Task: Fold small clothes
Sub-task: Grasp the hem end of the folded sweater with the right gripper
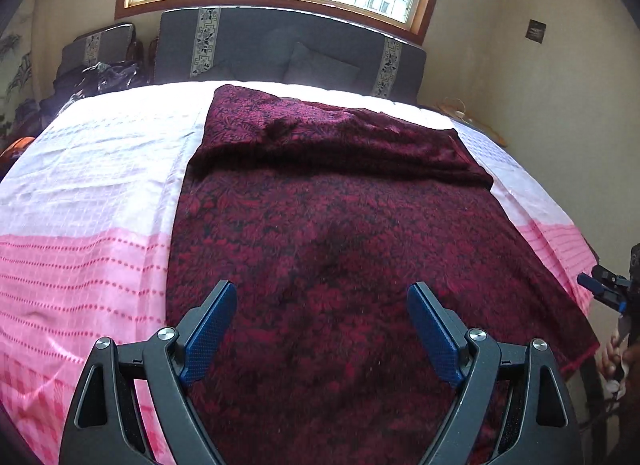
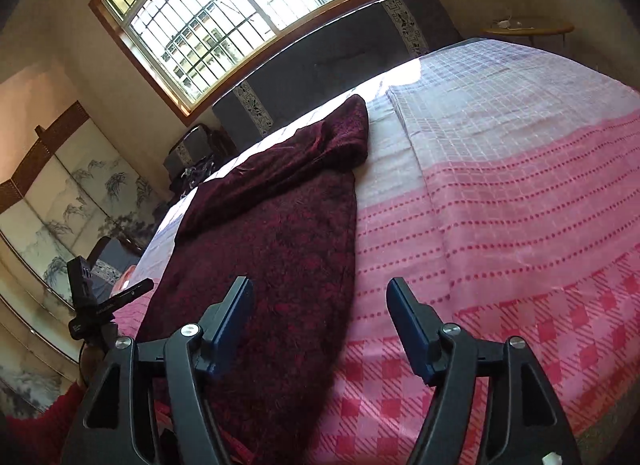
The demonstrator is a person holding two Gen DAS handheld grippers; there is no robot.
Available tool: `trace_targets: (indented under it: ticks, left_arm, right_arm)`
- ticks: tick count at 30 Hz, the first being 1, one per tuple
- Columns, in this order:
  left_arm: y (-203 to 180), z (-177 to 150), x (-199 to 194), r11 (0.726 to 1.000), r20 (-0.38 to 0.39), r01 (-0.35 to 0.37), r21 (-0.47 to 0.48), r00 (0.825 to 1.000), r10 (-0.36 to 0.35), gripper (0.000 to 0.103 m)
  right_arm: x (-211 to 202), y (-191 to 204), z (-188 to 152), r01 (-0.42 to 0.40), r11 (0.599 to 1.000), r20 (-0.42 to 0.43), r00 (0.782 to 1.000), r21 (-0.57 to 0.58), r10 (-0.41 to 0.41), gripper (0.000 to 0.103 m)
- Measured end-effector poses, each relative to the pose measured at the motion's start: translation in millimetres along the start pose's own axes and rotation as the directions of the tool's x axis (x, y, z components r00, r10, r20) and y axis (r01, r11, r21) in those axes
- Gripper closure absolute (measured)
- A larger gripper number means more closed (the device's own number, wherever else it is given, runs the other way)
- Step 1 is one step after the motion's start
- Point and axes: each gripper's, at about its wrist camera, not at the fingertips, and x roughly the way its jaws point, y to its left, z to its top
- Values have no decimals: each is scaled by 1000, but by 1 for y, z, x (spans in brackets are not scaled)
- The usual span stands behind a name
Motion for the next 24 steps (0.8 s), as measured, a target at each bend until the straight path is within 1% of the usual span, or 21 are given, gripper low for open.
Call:
trace_targets:
  ticks: [3, 6, 8, 10, 13, 16, 17, 18, 19, 20, 22, 24]
  left_arm:
    - [7, -28, -35, 999, 19, 26, -32, 999, -25, 16]
    - [14, -46, -53, 998, 17, 30, -58, 999, -29, 16]
    - [18, -56, -54, 997, -15, 29, -72, 999, -30, 16]
    - [24, -65, -54, 994, -42, 37, -99, 998, -41, 16]
    - [32, -76, -57, 983, -61, 90, -162, 993, -101, 16]
    - [39, -83, -56, 969, -78, 112, -220, 988, -132, 16]
    - [40, -85, -57, 966, -69, 122, -229, 988, -141, 16]
    - [42, -86, -58, 961, -72, 135, -243, 985, -156, 16]
    - [43, -87, -59, 956, -72, 147, -254, 983, -170, 16]
    - [43, -87, -60, 951, -76, 159, -265, 980, -185, 16]
    - [44, -88, -60, 939, -71, 184, -291, 974, -213, 16]
    - [42, -89, -61, 930, -68, 208, -304, 969, -239, 16]
  right_arm:
    - [-20, -8, -28, -23, 999, 26, 999, 44, 22, 36]
    - [-22, -7, -40, -31, 998, 33, 999, 46, 30, 36]
    - [-17, -3, -45, -49, 997, 19, 999, 62, 48, 36]
    - [-11, 4, -48, -61, 997, 4, 998, 47, 60, 36]
    - [1, 16, -57, -44, 999, -49, 998, 19, 45, 36]
    - [14, 21, -66, -55, 998, -98, 994, 19, 57, 36]
    - [14, 24, -67, -57, 998, -84, 995, 6, 58, 37]
    - [18, 25, -69, -71, 997, -101, 992, 2, 71, 46]
    - [22, 27, -70, -86, 996, -121, 989, 4, 86, 63]
    - [26, 29, -74, -89, 996, -145, 985, 6, 89, 70]
    - [31, 31, -76, -87, 996, -152, 985, 4, 86, 82]
    - [36, 27, -77, -100, 994, -159, 982, 38, 105, 86]
